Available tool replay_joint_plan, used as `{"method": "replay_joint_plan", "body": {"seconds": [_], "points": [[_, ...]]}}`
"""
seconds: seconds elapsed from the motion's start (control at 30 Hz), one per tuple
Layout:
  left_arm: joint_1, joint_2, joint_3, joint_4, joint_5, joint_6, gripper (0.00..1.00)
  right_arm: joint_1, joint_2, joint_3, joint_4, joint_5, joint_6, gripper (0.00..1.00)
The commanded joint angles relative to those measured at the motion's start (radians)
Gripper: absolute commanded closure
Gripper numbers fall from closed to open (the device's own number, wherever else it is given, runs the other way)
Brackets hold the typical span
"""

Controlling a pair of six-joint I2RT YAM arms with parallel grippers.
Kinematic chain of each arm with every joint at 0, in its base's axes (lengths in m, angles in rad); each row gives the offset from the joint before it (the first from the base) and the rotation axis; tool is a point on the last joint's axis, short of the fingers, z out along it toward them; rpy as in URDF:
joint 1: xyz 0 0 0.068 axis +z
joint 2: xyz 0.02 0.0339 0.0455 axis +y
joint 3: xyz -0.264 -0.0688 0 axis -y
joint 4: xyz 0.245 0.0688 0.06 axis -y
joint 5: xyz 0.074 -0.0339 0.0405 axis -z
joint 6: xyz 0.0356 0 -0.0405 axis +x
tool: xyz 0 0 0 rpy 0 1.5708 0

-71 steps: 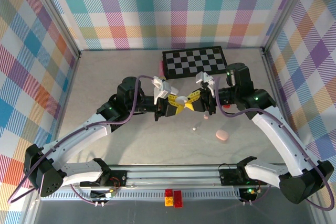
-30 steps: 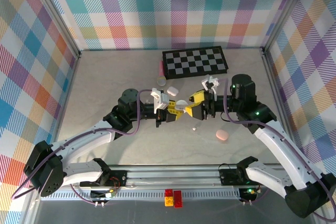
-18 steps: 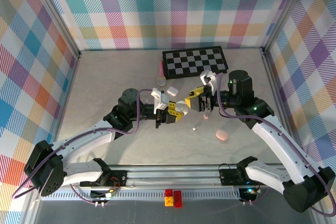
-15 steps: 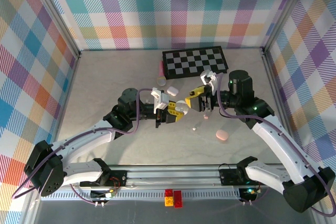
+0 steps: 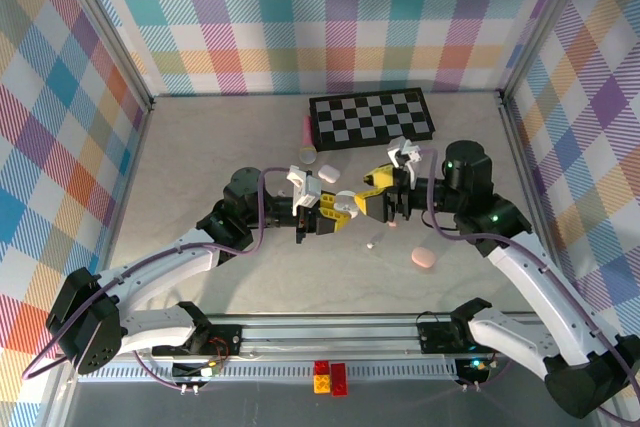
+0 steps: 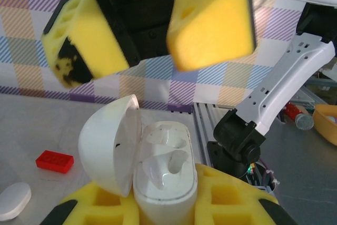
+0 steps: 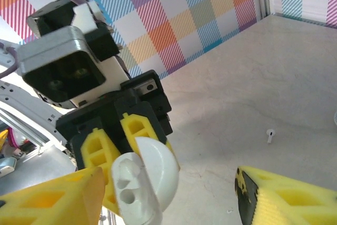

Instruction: Insert the wireless bluetooth earbuds into the charging case

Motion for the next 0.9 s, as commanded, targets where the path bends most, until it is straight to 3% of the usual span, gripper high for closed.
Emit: {"method": "replay_joint_plan", "body": {"seconds": [0.0,0.23,0.47,0.6,0.87], "points": [[0.000,0.005,0.040,0.051,0.035,-0.015,0.92,0.028,0.032,0.019,-0.048,0.042,-0.042,0.36],[-0.001,-0.008,0.015,0.080,0.037,0.011,0.92,0.031,0.091,0.058,-0.076,0.175,0.032,0.43],[-0.001,-0.013,-0.001,0.087,0.015,0.035,0.92,0.030,0.086,0.064,-0.078,0.144,0.044,0.42],[0.005,-0.009,-0.021,0.107,-0.011,0.035,0.92,0.030,0.050,0.052,-0.058,0.057,0.033,0.38],[0.085,0.016,-0.104,0.298,-0.002,-0.088,0.93,-0.014,-0.055,-0.088,0.105,0.079,0.113,0.32]]}}
